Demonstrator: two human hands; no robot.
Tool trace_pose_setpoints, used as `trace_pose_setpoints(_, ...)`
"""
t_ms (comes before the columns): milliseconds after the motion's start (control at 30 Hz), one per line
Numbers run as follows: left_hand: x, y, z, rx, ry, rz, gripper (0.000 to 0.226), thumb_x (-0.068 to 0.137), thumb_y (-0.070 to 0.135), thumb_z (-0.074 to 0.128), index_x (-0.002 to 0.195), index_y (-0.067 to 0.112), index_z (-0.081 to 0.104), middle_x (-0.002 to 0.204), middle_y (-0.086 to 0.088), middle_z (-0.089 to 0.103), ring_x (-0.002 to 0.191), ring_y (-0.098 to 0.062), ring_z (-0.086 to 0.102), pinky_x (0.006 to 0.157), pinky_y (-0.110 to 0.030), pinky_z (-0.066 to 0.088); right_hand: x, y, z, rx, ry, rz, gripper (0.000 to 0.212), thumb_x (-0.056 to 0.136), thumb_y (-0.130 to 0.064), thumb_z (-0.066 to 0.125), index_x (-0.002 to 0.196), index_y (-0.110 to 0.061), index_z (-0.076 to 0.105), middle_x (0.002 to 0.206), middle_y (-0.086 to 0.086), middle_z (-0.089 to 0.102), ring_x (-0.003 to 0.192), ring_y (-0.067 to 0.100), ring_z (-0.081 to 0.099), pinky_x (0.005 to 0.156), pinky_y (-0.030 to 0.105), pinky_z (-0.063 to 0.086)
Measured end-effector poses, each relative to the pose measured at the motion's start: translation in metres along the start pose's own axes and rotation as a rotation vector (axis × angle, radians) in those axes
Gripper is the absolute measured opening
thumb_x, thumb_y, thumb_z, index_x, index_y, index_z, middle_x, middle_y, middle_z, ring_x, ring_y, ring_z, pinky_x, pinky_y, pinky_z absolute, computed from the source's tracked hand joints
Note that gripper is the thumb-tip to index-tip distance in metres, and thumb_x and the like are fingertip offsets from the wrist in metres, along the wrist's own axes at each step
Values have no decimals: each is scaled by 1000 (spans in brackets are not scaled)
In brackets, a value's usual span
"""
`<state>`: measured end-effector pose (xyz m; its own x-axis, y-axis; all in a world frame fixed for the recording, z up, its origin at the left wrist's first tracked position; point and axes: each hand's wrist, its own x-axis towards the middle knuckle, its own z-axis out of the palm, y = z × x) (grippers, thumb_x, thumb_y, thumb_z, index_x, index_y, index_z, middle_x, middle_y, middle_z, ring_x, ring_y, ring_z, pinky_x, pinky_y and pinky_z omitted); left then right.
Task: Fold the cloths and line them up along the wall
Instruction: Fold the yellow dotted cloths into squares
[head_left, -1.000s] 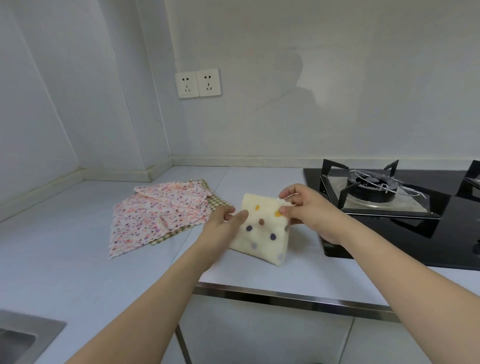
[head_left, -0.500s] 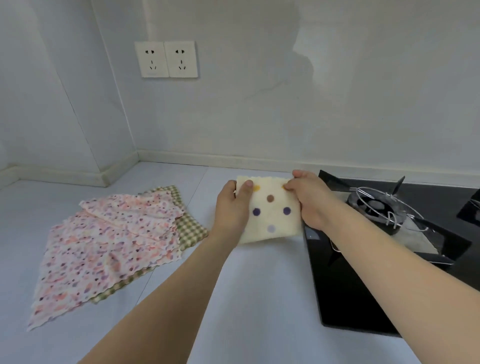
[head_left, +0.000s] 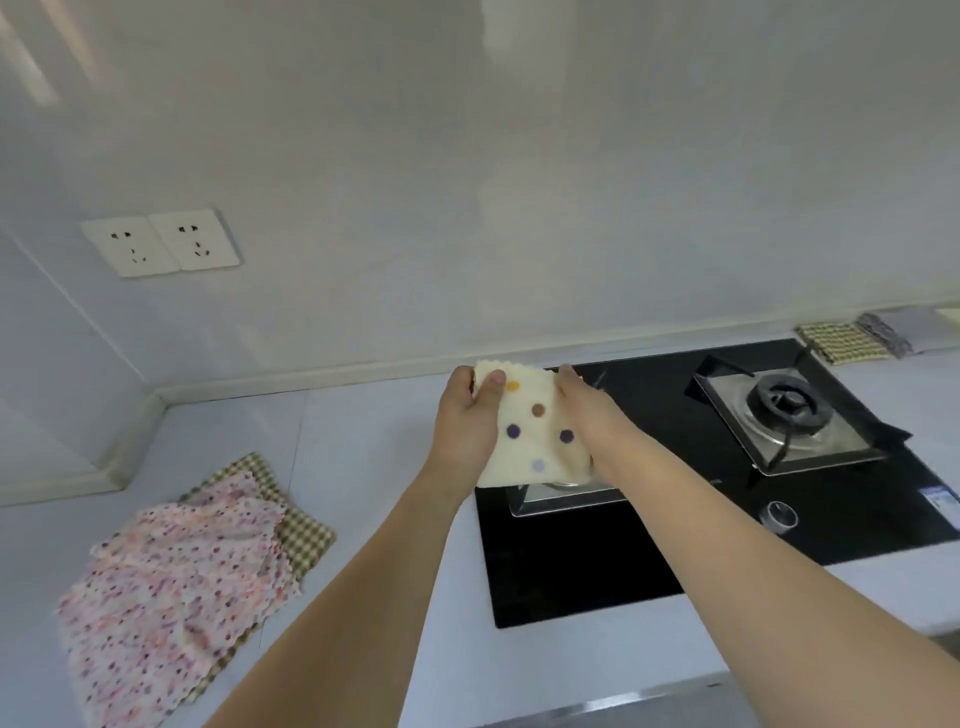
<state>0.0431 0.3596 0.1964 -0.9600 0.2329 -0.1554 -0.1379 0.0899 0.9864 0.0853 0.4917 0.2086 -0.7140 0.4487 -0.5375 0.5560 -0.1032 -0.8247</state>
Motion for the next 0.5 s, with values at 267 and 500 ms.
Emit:
trace_pose_setpoints(267, 0, 21, 140, 94, -94, -49, 20, 99, 41, 46, 94, 22, 50, 99, -8, 63, 90, -29, 66, 75, -44, 57, 23, 17, -143, -44, 234, -309, 38, 100, -44, 34, 83, -15, 51, 78, 4, 56, 70, 19, 53, 68, 33, 42)
trace_pose_setpoints(500, -4, 14, 290, 90, -72, -245, 34, 96, 38, 40, 120, 16, 49, 99, -5, 63, 85, -23, 64, 79, -37, 55, 63, 31, -274, -179, 327, -420, 31, 101, -42, 34, 85, -19, 46, 77, -5, 50, 76, 17, 50, 70, 31, 37)
